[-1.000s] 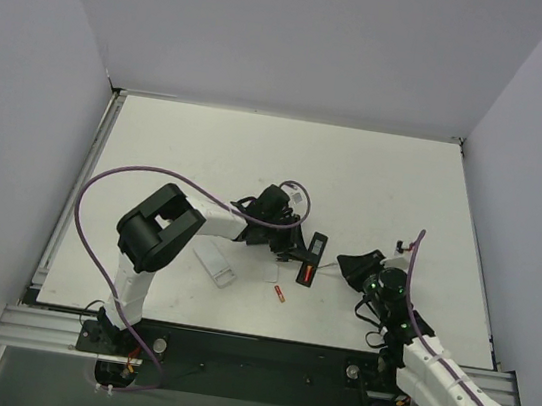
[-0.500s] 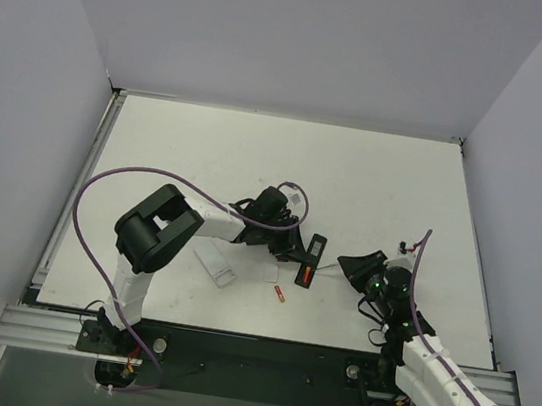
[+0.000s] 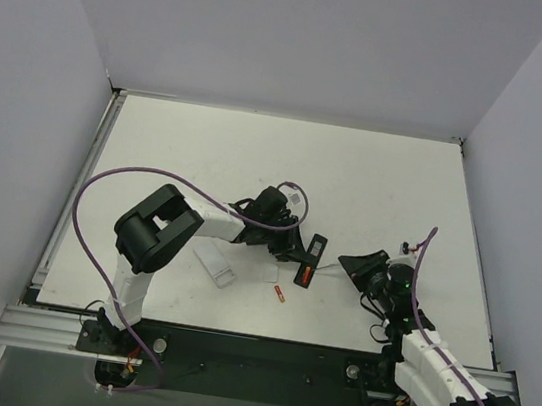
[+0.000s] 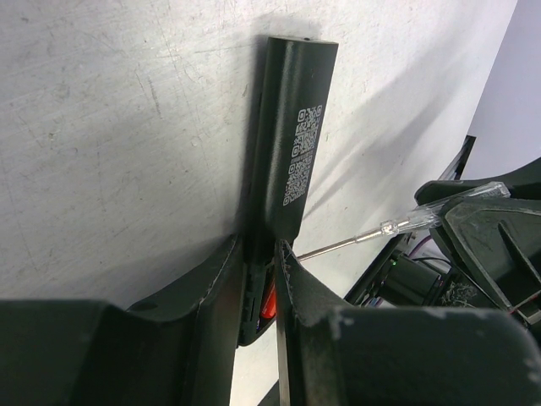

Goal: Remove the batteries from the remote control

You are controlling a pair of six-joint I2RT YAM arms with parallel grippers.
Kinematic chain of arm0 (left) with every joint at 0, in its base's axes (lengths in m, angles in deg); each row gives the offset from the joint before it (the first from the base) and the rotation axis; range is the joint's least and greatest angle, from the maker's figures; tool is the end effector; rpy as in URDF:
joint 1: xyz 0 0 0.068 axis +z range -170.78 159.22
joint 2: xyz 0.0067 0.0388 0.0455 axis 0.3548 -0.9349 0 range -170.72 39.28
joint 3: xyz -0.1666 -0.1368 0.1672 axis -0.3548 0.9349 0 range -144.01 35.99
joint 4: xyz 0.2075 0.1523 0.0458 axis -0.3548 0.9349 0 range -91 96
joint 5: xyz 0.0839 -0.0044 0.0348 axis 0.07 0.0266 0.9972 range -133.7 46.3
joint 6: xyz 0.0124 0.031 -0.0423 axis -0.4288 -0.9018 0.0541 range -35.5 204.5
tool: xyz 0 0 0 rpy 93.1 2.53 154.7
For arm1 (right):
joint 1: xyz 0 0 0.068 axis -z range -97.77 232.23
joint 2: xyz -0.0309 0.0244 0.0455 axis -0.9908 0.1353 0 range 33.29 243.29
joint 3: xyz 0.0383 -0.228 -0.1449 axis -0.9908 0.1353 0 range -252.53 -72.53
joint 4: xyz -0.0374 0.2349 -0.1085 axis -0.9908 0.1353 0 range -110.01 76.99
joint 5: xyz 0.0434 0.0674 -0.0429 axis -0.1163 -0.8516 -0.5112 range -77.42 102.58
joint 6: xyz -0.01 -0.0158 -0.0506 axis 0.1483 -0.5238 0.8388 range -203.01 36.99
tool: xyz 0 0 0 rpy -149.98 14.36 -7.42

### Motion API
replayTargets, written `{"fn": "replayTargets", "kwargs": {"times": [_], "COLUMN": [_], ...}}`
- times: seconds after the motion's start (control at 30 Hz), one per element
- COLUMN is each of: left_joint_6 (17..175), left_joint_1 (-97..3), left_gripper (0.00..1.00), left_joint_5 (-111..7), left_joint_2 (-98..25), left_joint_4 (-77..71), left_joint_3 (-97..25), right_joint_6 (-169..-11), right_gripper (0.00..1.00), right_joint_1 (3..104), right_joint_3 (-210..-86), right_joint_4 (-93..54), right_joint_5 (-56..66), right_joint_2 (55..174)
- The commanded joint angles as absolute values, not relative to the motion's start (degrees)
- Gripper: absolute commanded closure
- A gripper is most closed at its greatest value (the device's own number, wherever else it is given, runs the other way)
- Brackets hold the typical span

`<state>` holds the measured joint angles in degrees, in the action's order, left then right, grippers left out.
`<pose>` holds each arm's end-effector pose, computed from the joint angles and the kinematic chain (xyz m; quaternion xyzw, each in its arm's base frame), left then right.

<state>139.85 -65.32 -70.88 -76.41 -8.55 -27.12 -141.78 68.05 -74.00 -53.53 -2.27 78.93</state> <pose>0.2778 -0.2961 0.1184 0.0048 0.9026 -0.4242 0.0731 0.1524 0.0480 0.1546 0.2133 0.7375 0.4563 0.4500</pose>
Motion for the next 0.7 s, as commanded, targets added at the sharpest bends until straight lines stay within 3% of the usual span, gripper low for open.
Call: {"fn": "replayTargets", "kwargs": {"times": [0.0, 0.5, 0.67], "left_joint_6": [139.34, 139.34, 139.35], "left_joint_1": [-67.19, -67.28, -67.28], "left_gripper": [0.71, 0.71, 0.71], "left_joint_5": [-70.86, -70.95, -70.95], "left_joint_2": [-77.17, -77.52, -77.43], "left_joint_4": [-3.81, -4.07, -3.90], "left_joint_3": [-25.97, -26.06, -26.15], "right_joint_6": [-148.49, -151.48, -148.94], "right_gripper": [1.00, 1.00, 1.00], "right_joint_1": [68.60, 70.71, 70.63], "right_joint_3": [-71.65, -74.55, -76.74], "right_joint_4": [-65.98, -73.89, -69.24], "right_joint_5": [-9.04, -19.76, -20.12], "right_joint_2": [78.63, 84.08, 82.68]}}
